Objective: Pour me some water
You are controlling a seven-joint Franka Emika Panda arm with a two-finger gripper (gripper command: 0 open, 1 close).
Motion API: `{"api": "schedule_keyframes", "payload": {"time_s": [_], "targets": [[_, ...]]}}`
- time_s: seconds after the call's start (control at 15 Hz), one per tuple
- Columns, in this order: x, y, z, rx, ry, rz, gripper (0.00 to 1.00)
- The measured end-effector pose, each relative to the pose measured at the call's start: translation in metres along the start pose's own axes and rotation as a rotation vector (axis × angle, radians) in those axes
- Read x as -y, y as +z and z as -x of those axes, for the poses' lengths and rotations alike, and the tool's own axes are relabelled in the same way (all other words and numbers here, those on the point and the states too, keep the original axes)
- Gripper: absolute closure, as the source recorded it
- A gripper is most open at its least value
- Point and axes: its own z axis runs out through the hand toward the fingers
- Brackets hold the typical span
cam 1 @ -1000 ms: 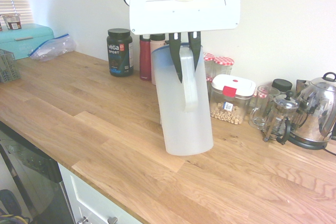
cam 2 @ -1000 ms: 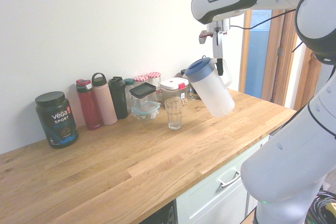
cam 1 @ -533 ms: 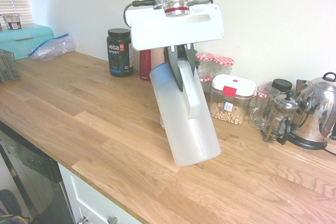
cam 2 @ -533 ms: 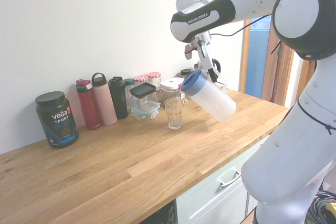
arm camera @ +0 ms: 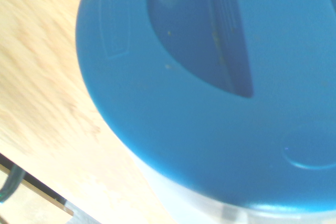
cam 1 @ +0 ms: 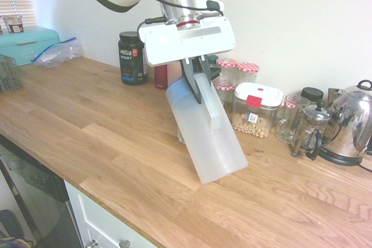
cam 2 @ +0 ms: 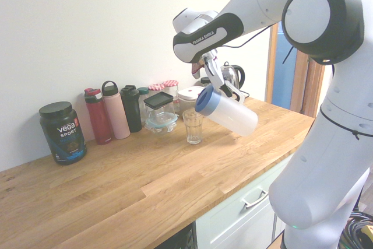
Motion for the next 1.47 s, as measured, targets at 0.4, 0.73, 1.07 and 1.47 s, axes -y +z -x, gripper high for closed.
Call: {"api": "schedule_keyframes", "payload": {"time_s": [0.4, 0.73, 1.07, 1.47], "targets": [[-0.006, -0.004, -0.012, 0.019, 0.003, 0.027, 1.00], [-0.033, -0.027, 0.010, -0.057, 0.095, -0.103, 1.00], [-0.071, -0.031, 0.104, -0.141, 0.270, -0.329, 1.00], [-0.046, -0.014, 0.176, -0.190, 0.523, -0.526, 1.00]]}}
